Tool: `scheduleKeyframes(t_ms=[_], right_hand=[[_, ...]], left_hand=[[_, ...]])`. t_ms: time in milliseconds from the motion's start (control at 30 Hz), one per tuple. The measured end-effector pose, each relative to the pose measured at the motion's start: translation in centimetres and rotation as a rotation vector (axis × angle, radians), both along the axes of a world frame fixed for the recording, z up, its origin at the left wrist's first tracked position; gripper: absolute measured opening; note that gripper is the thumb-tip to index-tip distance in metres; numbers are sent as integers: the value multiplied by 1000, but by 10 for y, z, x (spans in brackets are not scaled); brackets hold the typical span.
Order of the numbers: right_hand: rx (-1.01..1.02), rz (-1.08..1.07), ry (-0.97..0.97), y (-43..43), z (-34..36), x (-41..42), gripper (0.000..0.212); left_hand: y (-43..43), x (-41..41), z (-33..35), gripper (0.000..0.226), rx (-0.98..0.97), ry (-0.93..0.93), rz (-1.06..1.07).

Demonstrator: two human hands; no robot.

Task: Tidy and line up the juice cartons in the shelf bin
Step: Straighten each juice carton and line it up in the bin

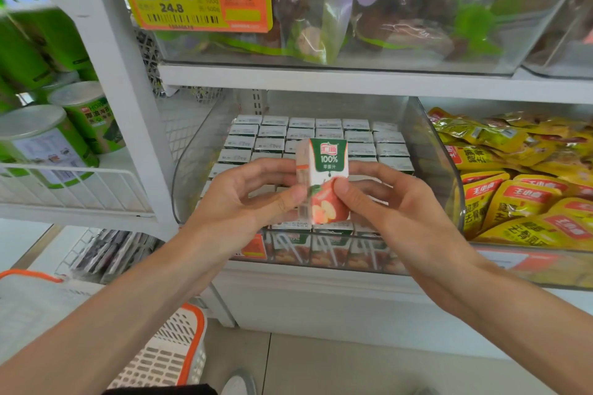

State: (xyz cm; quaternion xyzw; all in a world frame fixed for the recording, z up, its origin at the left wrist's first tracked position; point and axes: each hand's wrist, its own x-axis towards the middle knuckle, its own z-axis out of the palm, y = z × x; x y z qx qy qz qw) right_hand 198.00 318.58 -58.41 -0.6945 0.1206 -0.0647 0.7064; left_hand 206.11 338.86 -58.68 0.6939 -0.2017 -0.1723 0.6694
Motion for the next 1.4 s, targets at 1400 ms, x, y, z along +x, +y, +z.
scheduleKeyframes(t_ms=[1400], right_hand=[[-408, 185, -264, -6, -10, 10, 61]], left_hand=[[-1, -1, 1, 66, 132, -306, 38]])
